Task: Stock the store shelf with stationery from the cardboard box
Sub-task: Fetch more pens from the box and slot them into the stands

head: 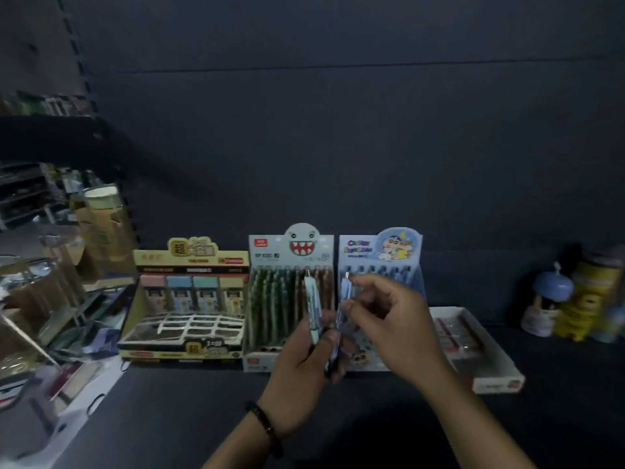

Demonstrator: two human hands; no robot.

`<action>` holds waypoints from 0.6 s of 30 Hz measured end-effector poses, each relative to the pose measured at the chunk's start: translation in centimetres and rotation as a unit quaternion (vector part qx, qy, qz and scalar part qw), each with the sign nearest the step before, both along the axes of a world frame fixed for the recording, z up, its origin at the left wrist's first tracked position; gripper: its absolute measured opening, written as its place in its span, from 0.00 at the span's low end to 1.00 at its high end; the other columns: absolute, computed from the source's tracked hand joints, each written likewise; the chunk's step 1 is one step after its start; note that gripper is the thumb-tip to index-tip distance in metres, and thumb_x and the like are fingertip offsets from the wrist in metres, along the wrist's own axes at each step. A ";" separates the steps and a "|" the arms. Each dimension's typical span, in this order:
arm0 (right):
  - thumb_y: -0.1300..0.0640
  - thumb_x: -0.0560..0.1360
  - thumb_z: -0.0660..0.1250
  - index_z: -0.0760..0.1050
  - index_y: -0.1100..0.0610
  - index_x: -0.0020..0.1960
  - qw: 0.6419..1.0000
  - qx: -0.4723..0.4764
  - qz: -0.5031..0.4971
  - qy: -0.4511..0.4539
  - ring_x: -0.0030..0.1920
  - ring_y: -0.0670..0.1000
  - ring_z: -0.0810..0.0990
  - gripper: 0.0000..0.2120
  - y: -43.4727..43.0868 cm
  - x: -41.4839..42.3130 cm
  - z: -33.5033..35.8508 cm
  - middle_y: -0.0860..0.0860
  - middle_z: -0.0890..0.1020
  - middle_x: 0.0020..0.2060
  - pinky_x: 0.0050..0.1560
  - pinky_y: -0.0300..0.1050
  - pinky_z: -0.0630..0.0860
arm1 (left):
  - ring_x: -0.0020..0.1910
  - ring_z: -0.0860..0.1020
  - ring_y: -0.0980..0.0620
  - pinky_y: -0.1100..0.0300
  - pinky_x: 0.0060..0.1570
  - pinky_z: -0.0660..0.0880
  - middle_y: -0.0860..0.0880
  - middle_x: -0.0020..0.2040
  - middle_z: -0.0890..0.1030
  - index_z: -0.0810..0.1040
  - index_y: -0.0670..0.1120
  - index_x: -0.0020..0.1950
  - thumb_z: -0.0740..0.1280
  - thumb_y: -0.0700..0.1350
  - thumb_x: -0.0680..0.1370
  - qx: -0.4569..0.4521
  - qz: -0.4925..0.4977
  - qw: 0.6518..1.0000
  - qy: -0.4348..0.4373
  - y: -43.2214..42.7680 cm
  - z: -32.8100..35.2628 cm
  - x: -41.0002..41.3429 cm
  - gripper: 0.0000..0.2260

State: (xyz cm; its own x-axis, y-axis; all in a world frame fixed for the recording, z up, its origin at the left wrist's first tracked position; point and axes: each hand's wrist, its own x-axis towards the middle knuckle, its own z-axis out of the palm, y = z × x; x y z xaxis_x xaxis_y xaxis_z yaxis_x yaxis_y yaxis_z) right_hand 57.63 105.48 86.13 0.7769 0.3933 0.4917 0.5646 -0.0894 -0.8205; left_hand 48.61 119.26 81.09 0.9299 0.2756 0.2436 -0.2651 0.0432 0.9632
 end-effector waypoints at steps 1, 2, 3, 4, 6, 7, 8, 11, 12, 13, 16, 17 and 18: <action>0.57 0.77 0.77 0.82 0.40 0.57 1.000 0.002 -0.012 0.003 0.42 0.46 0.84 0.14 -0.9 0.4 0.0 0.45 0.83 0.38 0.48 0.51 0.83 | 0.35 0.71 0.46 0.50 0.38 0.69 0.49 0.40 0.80 0.76 0.45 0.62 0.59 0.44 0.88 0.016 -0.009 1.000 0.000 -0.7 0.1 0.6 0.08; 0.57 0.77 0.77 0.82 0.41 0.58 1.000 0.008 -0.022 0.003 0.42 0.46 0.84 0.15 -1.7 0.6 -0.1 0.45 0.83 0.38 0.48 0.51 0.83 | 0.34 0.71 0.47 0.50 0.39 0.69 0.50 0.40 0.80 0.75 0.45 0.62 0.58 0.44 0.88 0.025 -0.023 0.999 -0.001 -1.4 0.2 1.2 0.08; 0.58 0.77 0.77 0.82 0.42 0.59 0.999 0.014 -0.031 -0.001 0.41 0.47 0.85 0.16 -2.4 0.9 0.0 0.45 0.83 0.38 0.48 0.52 0.83 | 0.34 0.72 0.47 0.50 0.39 0.69 0.49 0.41 0.81 0.76 0.47 0.61 0.58 0.45 0.88 0.028 -0.036 0.999 0.000 -2.1 0.5 1.7 0.08; 0.60 0.77 0.76 0.82 0.43 0.60 0.999 0.017 -0.041 -0.006 0.41 0.47 0.85 0.16 -3.2 1.1 0.0 0.45 0.83 0.37 0.48 0.51 0.83 | 0.34 0.73 0.46 0.49 0.40 0.70 0.46 0.43 0.82 0.77 0.48 0.60 0.58 0.45 0.88 0.026 -0.050 0.998 0.000 -2.7 0.7 2.2 0.08; 0.61 0.77 0.76 0.81 0.42 0.62 0.998 0.023 -0.061 -0.014 0.39 0.47 0.85 0.18 -4.4 1.5 0.2 0.45 0.84 0.36 0.47 0.46 0.82 | 0.38 0.79 0.42 0.49 0.40 0.75 0.40 0.48 0.84 0.78 0.49 0.63 0.59 0.46 0.88 0.016 -0.065 0.998 0.017 -3.7 0.6 3.0 0.09; 0.61 0.77 0.76 0.81 0.43 0.63 0.997 0.027 -0.073 -0.020 0.39 0.47 0.85 0.19 -5.0 1.8 0.2 0.45 0.84 0.36 0.46 0.45 0.82 | 0.40 0.81 0.40 0.50 0.41 0.77 0.40 0.49 0.84 0.77 0.49 0.67 0.59 0.46 0.87 0.013 -0.068 0.997 0.027 -4.1 0.5 3.4 0.10; 0.61 0.77 0.76 0.81 0.43 0.64 0.995 0.031 -0.088 -0.026 0.39 0.47 0.85 0.20 -5.6 2.2 0.3 0.45 0.84 0.36 0.46 0.45 0.82 | 0.40 0.82 0.40 0.51 0.40 0.77 0.41 0.48 0.85 0.75 0.50 0.69 0.59 0.47 0.87 0.022 -0.064 0.997 0.032 -4.4 0.0 3.7 0.11; 0.62 0.77 0.76 0.80 0.44 0.66 0.990 0.046 -0.129 -0.045 0.38 0.47 0.86 0.22 -7.2 3.5 0.6 0.46 0.86 0.36 0.47 0.48 0.83 | 0.30 0.70 0.48 0.54 0.34 0.68 0.49 0.34 0.75 0.74 0.46 0.67 0.59 0.52 0.86 0.068 -0.041 0.996 0.040 -4.9 -1.2 4.3 0.14; 0.62 0.77 0.76 0.80 0.43 0.66 0.987 0.048 -0.142 -0.049 0.38 0.46 0.86 0.22 -7.4 4.0 0.6 0.45 0.86 0.36 0.47 0.49 0.84 | 0.29 0.64 0.50 0.54 0.33 0.64 0.51 0.32 0.69 0.72 0.43 0.65 0.60 0.54 0.85 0.054 -0.038 0.997 0.051 -4.9 -1.6 4.4 0.16; 0.61 0.77 0.76 0.80 0.43 0.66 0.985 0.048 -0.156 -0.054 0.38 0.46 0.86 0.21 -7.6 4.5 0.6 0.44 0.86 0.36 0.48 0.51 0.84 | 0.29 0.60 0.50 0.53 0.32 0.62 0.52 0.31 0.65 0.70 0.41 0.65 0.61 0.54 0.85 0.033 -0.037 0.997 0.066 -4.8 -1.9 4.4 0.18; 0.59 0.77 0.76 0.81 0.43 0.66 0.977 0.017 -0.194 -0.084 0.39 0.42 0.86 0.21 -7.4 5.9 0.3 0.42 0.85 0.36 0.49 0.48 0.84 | 0.27 0.59 0.51 0.55 0.32 0.63 0.51 0.32 0.63 0.68 0.41 0.60 0.60 0.54 0.86 -0.026 -0.062 0.991 0.113 -4.8 -2.7 4.2 0.15; 0.59 0.77 0.76 0.81 0.44 0.67 0.976 0.010 -0.199 -0.092 0.39 0.41 0.85 0.21 -7.2 6.2 0.2 0.41 0.85 0.35 0.49 0.41 0.83 | 0.28 0.59 0.51 0.54 0.33 0.62 0.50 0.34 0.62 0.69 0.45 0.63 0.60 0.52 0.87 -0.062 -0.074 0.988 0.122 -4.8 -2.9 4.0 0.12; 0.59 0.77 0.76 0.81 0.44 0.67 0.975 0.007 -0.201 -0.098 0.39 0.39 0.85 0.21 -6.9 6.4 0.1 0.40 0.85 0.35 0.47 0.34 0.80 | 0.29 0.58 0.50 0.54 0.34 0.62 0.48 0.35 0.62 0.70 0.46 0.66 0.58 0.50 0.88 -0.082 -0.081 0.985 0.129 -4.8 -3.0 3.9 0.11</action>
